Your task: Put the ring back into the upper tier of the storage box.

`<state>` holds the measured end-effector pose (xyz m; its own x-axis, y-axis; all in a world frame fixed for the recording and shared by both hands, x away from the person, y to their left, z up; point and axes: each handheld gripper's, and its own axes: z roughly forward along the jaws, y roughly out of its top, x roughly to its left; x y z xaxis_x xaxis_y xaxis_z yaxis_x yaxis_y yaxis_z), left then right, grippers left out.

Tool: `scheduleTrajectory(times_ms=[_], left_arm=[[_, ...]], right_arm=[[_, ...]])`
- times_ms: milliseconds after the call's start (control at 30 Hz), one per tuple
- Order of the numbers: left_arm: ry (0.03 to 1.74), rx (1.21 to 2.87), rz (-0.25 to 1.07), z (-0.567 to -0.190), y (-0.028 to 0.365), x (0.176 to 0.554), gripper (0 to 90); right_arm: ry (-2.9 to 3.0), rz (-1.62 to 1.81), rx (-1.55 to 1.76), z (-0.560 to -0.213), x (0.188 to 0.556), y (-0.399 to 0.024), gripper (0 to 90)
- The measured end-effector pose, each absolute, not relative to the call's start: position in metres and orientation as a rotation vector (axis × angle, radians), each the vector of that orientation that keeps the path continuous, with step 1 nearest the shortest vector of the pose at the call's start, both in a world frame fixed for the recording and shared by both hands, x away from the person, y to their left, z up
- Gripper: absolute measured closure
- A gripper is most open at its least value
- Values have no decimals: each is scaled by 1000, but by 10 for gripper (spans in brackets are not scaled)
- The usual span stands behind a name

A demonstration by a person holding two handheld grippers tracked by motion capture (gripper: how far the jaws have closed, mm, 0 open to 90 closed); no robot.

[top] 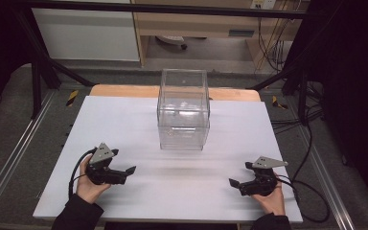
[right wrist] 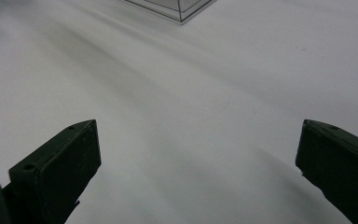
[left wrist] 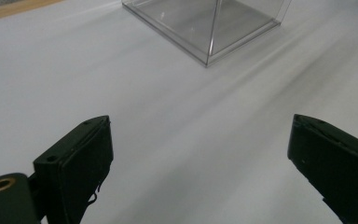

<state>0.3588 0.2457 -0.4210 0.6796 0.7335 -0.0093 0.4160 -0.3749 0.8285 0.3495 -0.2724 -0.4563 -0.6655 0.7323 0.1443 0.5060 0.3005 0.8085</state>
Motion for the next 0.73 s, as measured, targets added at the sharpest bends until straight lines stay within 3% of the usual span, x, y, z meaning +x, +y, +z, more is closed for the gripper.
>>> scheduleTrajectory(times_ms=[733], left_arm=[[963, 2019, 421, -447, 286, 346, 62]], right_arm=[[2328, 1289, 1133, -457, 350, -272, 4]])
